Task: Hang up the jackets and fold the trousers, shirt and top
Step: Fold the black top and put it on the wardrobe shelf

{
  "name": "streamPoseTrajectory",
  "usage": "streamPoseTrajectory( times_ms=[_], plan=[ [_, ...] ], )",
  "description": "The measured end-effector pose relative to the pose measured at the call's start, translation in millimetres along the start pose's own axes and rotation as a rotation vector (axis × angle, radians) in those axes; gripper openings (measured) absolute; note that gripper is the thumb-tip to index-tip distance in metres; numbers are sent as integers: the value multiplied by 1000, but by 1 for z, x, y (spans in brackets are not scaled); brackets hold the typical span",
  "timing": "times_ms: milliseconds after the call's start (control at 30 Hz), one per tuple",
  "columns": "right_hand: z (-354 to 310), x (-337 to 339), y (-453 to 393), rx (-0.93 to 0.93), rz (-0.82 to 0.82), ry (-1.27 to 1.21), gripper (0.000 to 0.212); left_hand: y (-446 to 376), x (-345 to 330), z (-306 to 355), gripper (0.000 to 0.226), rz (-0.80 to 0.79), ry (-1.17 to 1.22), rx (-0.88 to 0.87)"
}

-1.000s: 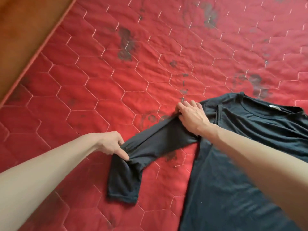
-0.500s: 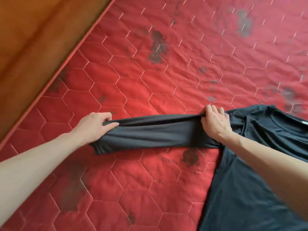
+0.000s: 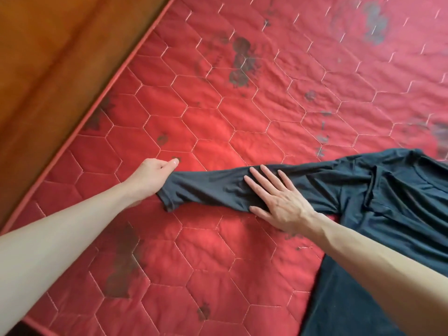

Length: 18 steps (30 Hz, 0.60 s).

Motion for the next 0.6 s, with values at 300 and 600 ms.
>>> streamPoseTrajectory(
  times_ms=[300, 600],
  plan=[
    [-79, 67, 12, -29, 352, -803, 105, 64, -83, 92, 58, -340, 368, 7],
    [22, 79, 125, -606, 1007, -1258, 33, 145, -178, 217, 65, -688, 276, -204]
  ],
)
Point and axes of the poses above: each hand's wrist, its own y-axis away from the middle knuckle, its own x-axis out of the back of the hand, z = x × y, the point moved 8 cm from there along -y, towards the middle knuckle, and after that the axes turned 15 degrees about x, right-handed, at the moved point
